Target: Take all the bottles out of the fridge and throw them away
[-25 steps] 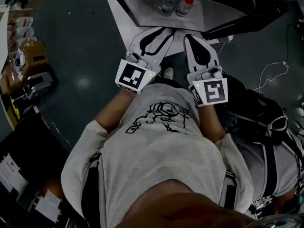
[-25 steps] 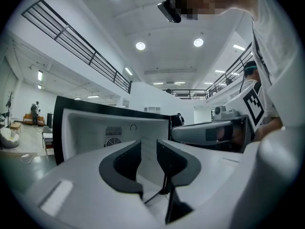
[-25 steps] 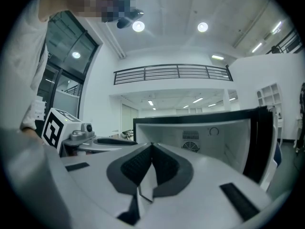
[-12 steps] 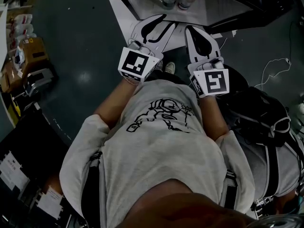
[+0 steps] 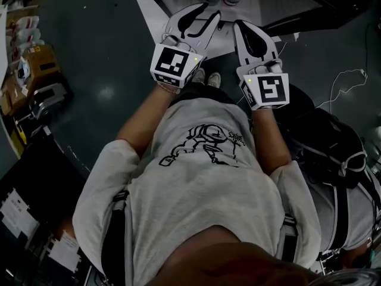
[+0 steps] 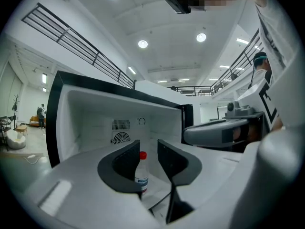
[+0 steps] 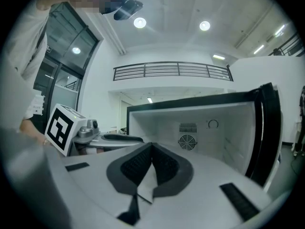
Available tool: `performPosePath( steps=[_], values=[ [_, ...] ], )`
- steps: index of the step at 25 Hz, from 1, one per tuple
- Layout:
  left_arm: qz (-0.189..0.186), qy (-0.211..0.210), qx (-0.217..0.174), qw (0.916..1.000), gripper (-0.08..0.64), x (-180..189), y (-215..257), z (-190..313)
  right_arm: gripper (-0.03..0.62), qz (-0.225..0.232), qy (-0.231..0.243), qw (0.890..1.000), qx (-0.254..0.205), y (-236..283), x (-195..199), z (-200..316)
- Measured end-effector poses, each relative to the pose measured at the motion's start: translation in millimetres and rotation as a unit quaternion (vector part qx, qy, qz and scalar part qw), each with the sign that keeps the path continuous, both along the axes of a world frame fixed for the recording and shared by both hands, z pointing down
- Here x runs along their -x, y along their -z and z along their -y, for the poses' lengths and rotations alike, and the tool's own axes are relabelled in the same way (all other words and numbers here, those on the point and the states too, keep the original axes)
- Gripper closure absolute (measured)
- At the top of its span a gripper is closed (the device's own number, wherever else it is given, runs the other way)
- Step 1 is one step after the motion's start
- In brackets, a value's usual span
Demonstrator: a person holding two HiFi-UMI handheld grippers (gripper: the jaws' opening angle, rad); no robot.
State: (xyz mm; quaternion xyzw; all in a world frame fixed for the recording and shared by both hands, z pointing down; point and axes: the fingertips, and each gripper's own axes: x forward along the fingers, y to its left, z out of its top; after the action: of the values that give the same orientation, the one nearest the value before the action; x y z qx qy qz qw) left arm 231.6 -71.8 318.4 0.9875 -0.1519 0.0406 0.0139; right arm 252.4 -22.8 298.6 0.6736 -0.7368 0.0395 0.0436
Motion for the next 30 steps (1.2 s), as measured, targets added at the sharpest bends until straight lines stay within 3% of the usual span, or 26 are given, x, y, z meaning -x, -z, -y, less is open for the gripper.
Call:
performPosePath(
  steps=[30],
  values=[
    [0.033,0.032,0.01,0.9989,0.377,-46.8,-80.6,80.2,0.583,-0.007,-0.007,1.0,0.024,-71.7,-47.7,77.9]
  ],
)
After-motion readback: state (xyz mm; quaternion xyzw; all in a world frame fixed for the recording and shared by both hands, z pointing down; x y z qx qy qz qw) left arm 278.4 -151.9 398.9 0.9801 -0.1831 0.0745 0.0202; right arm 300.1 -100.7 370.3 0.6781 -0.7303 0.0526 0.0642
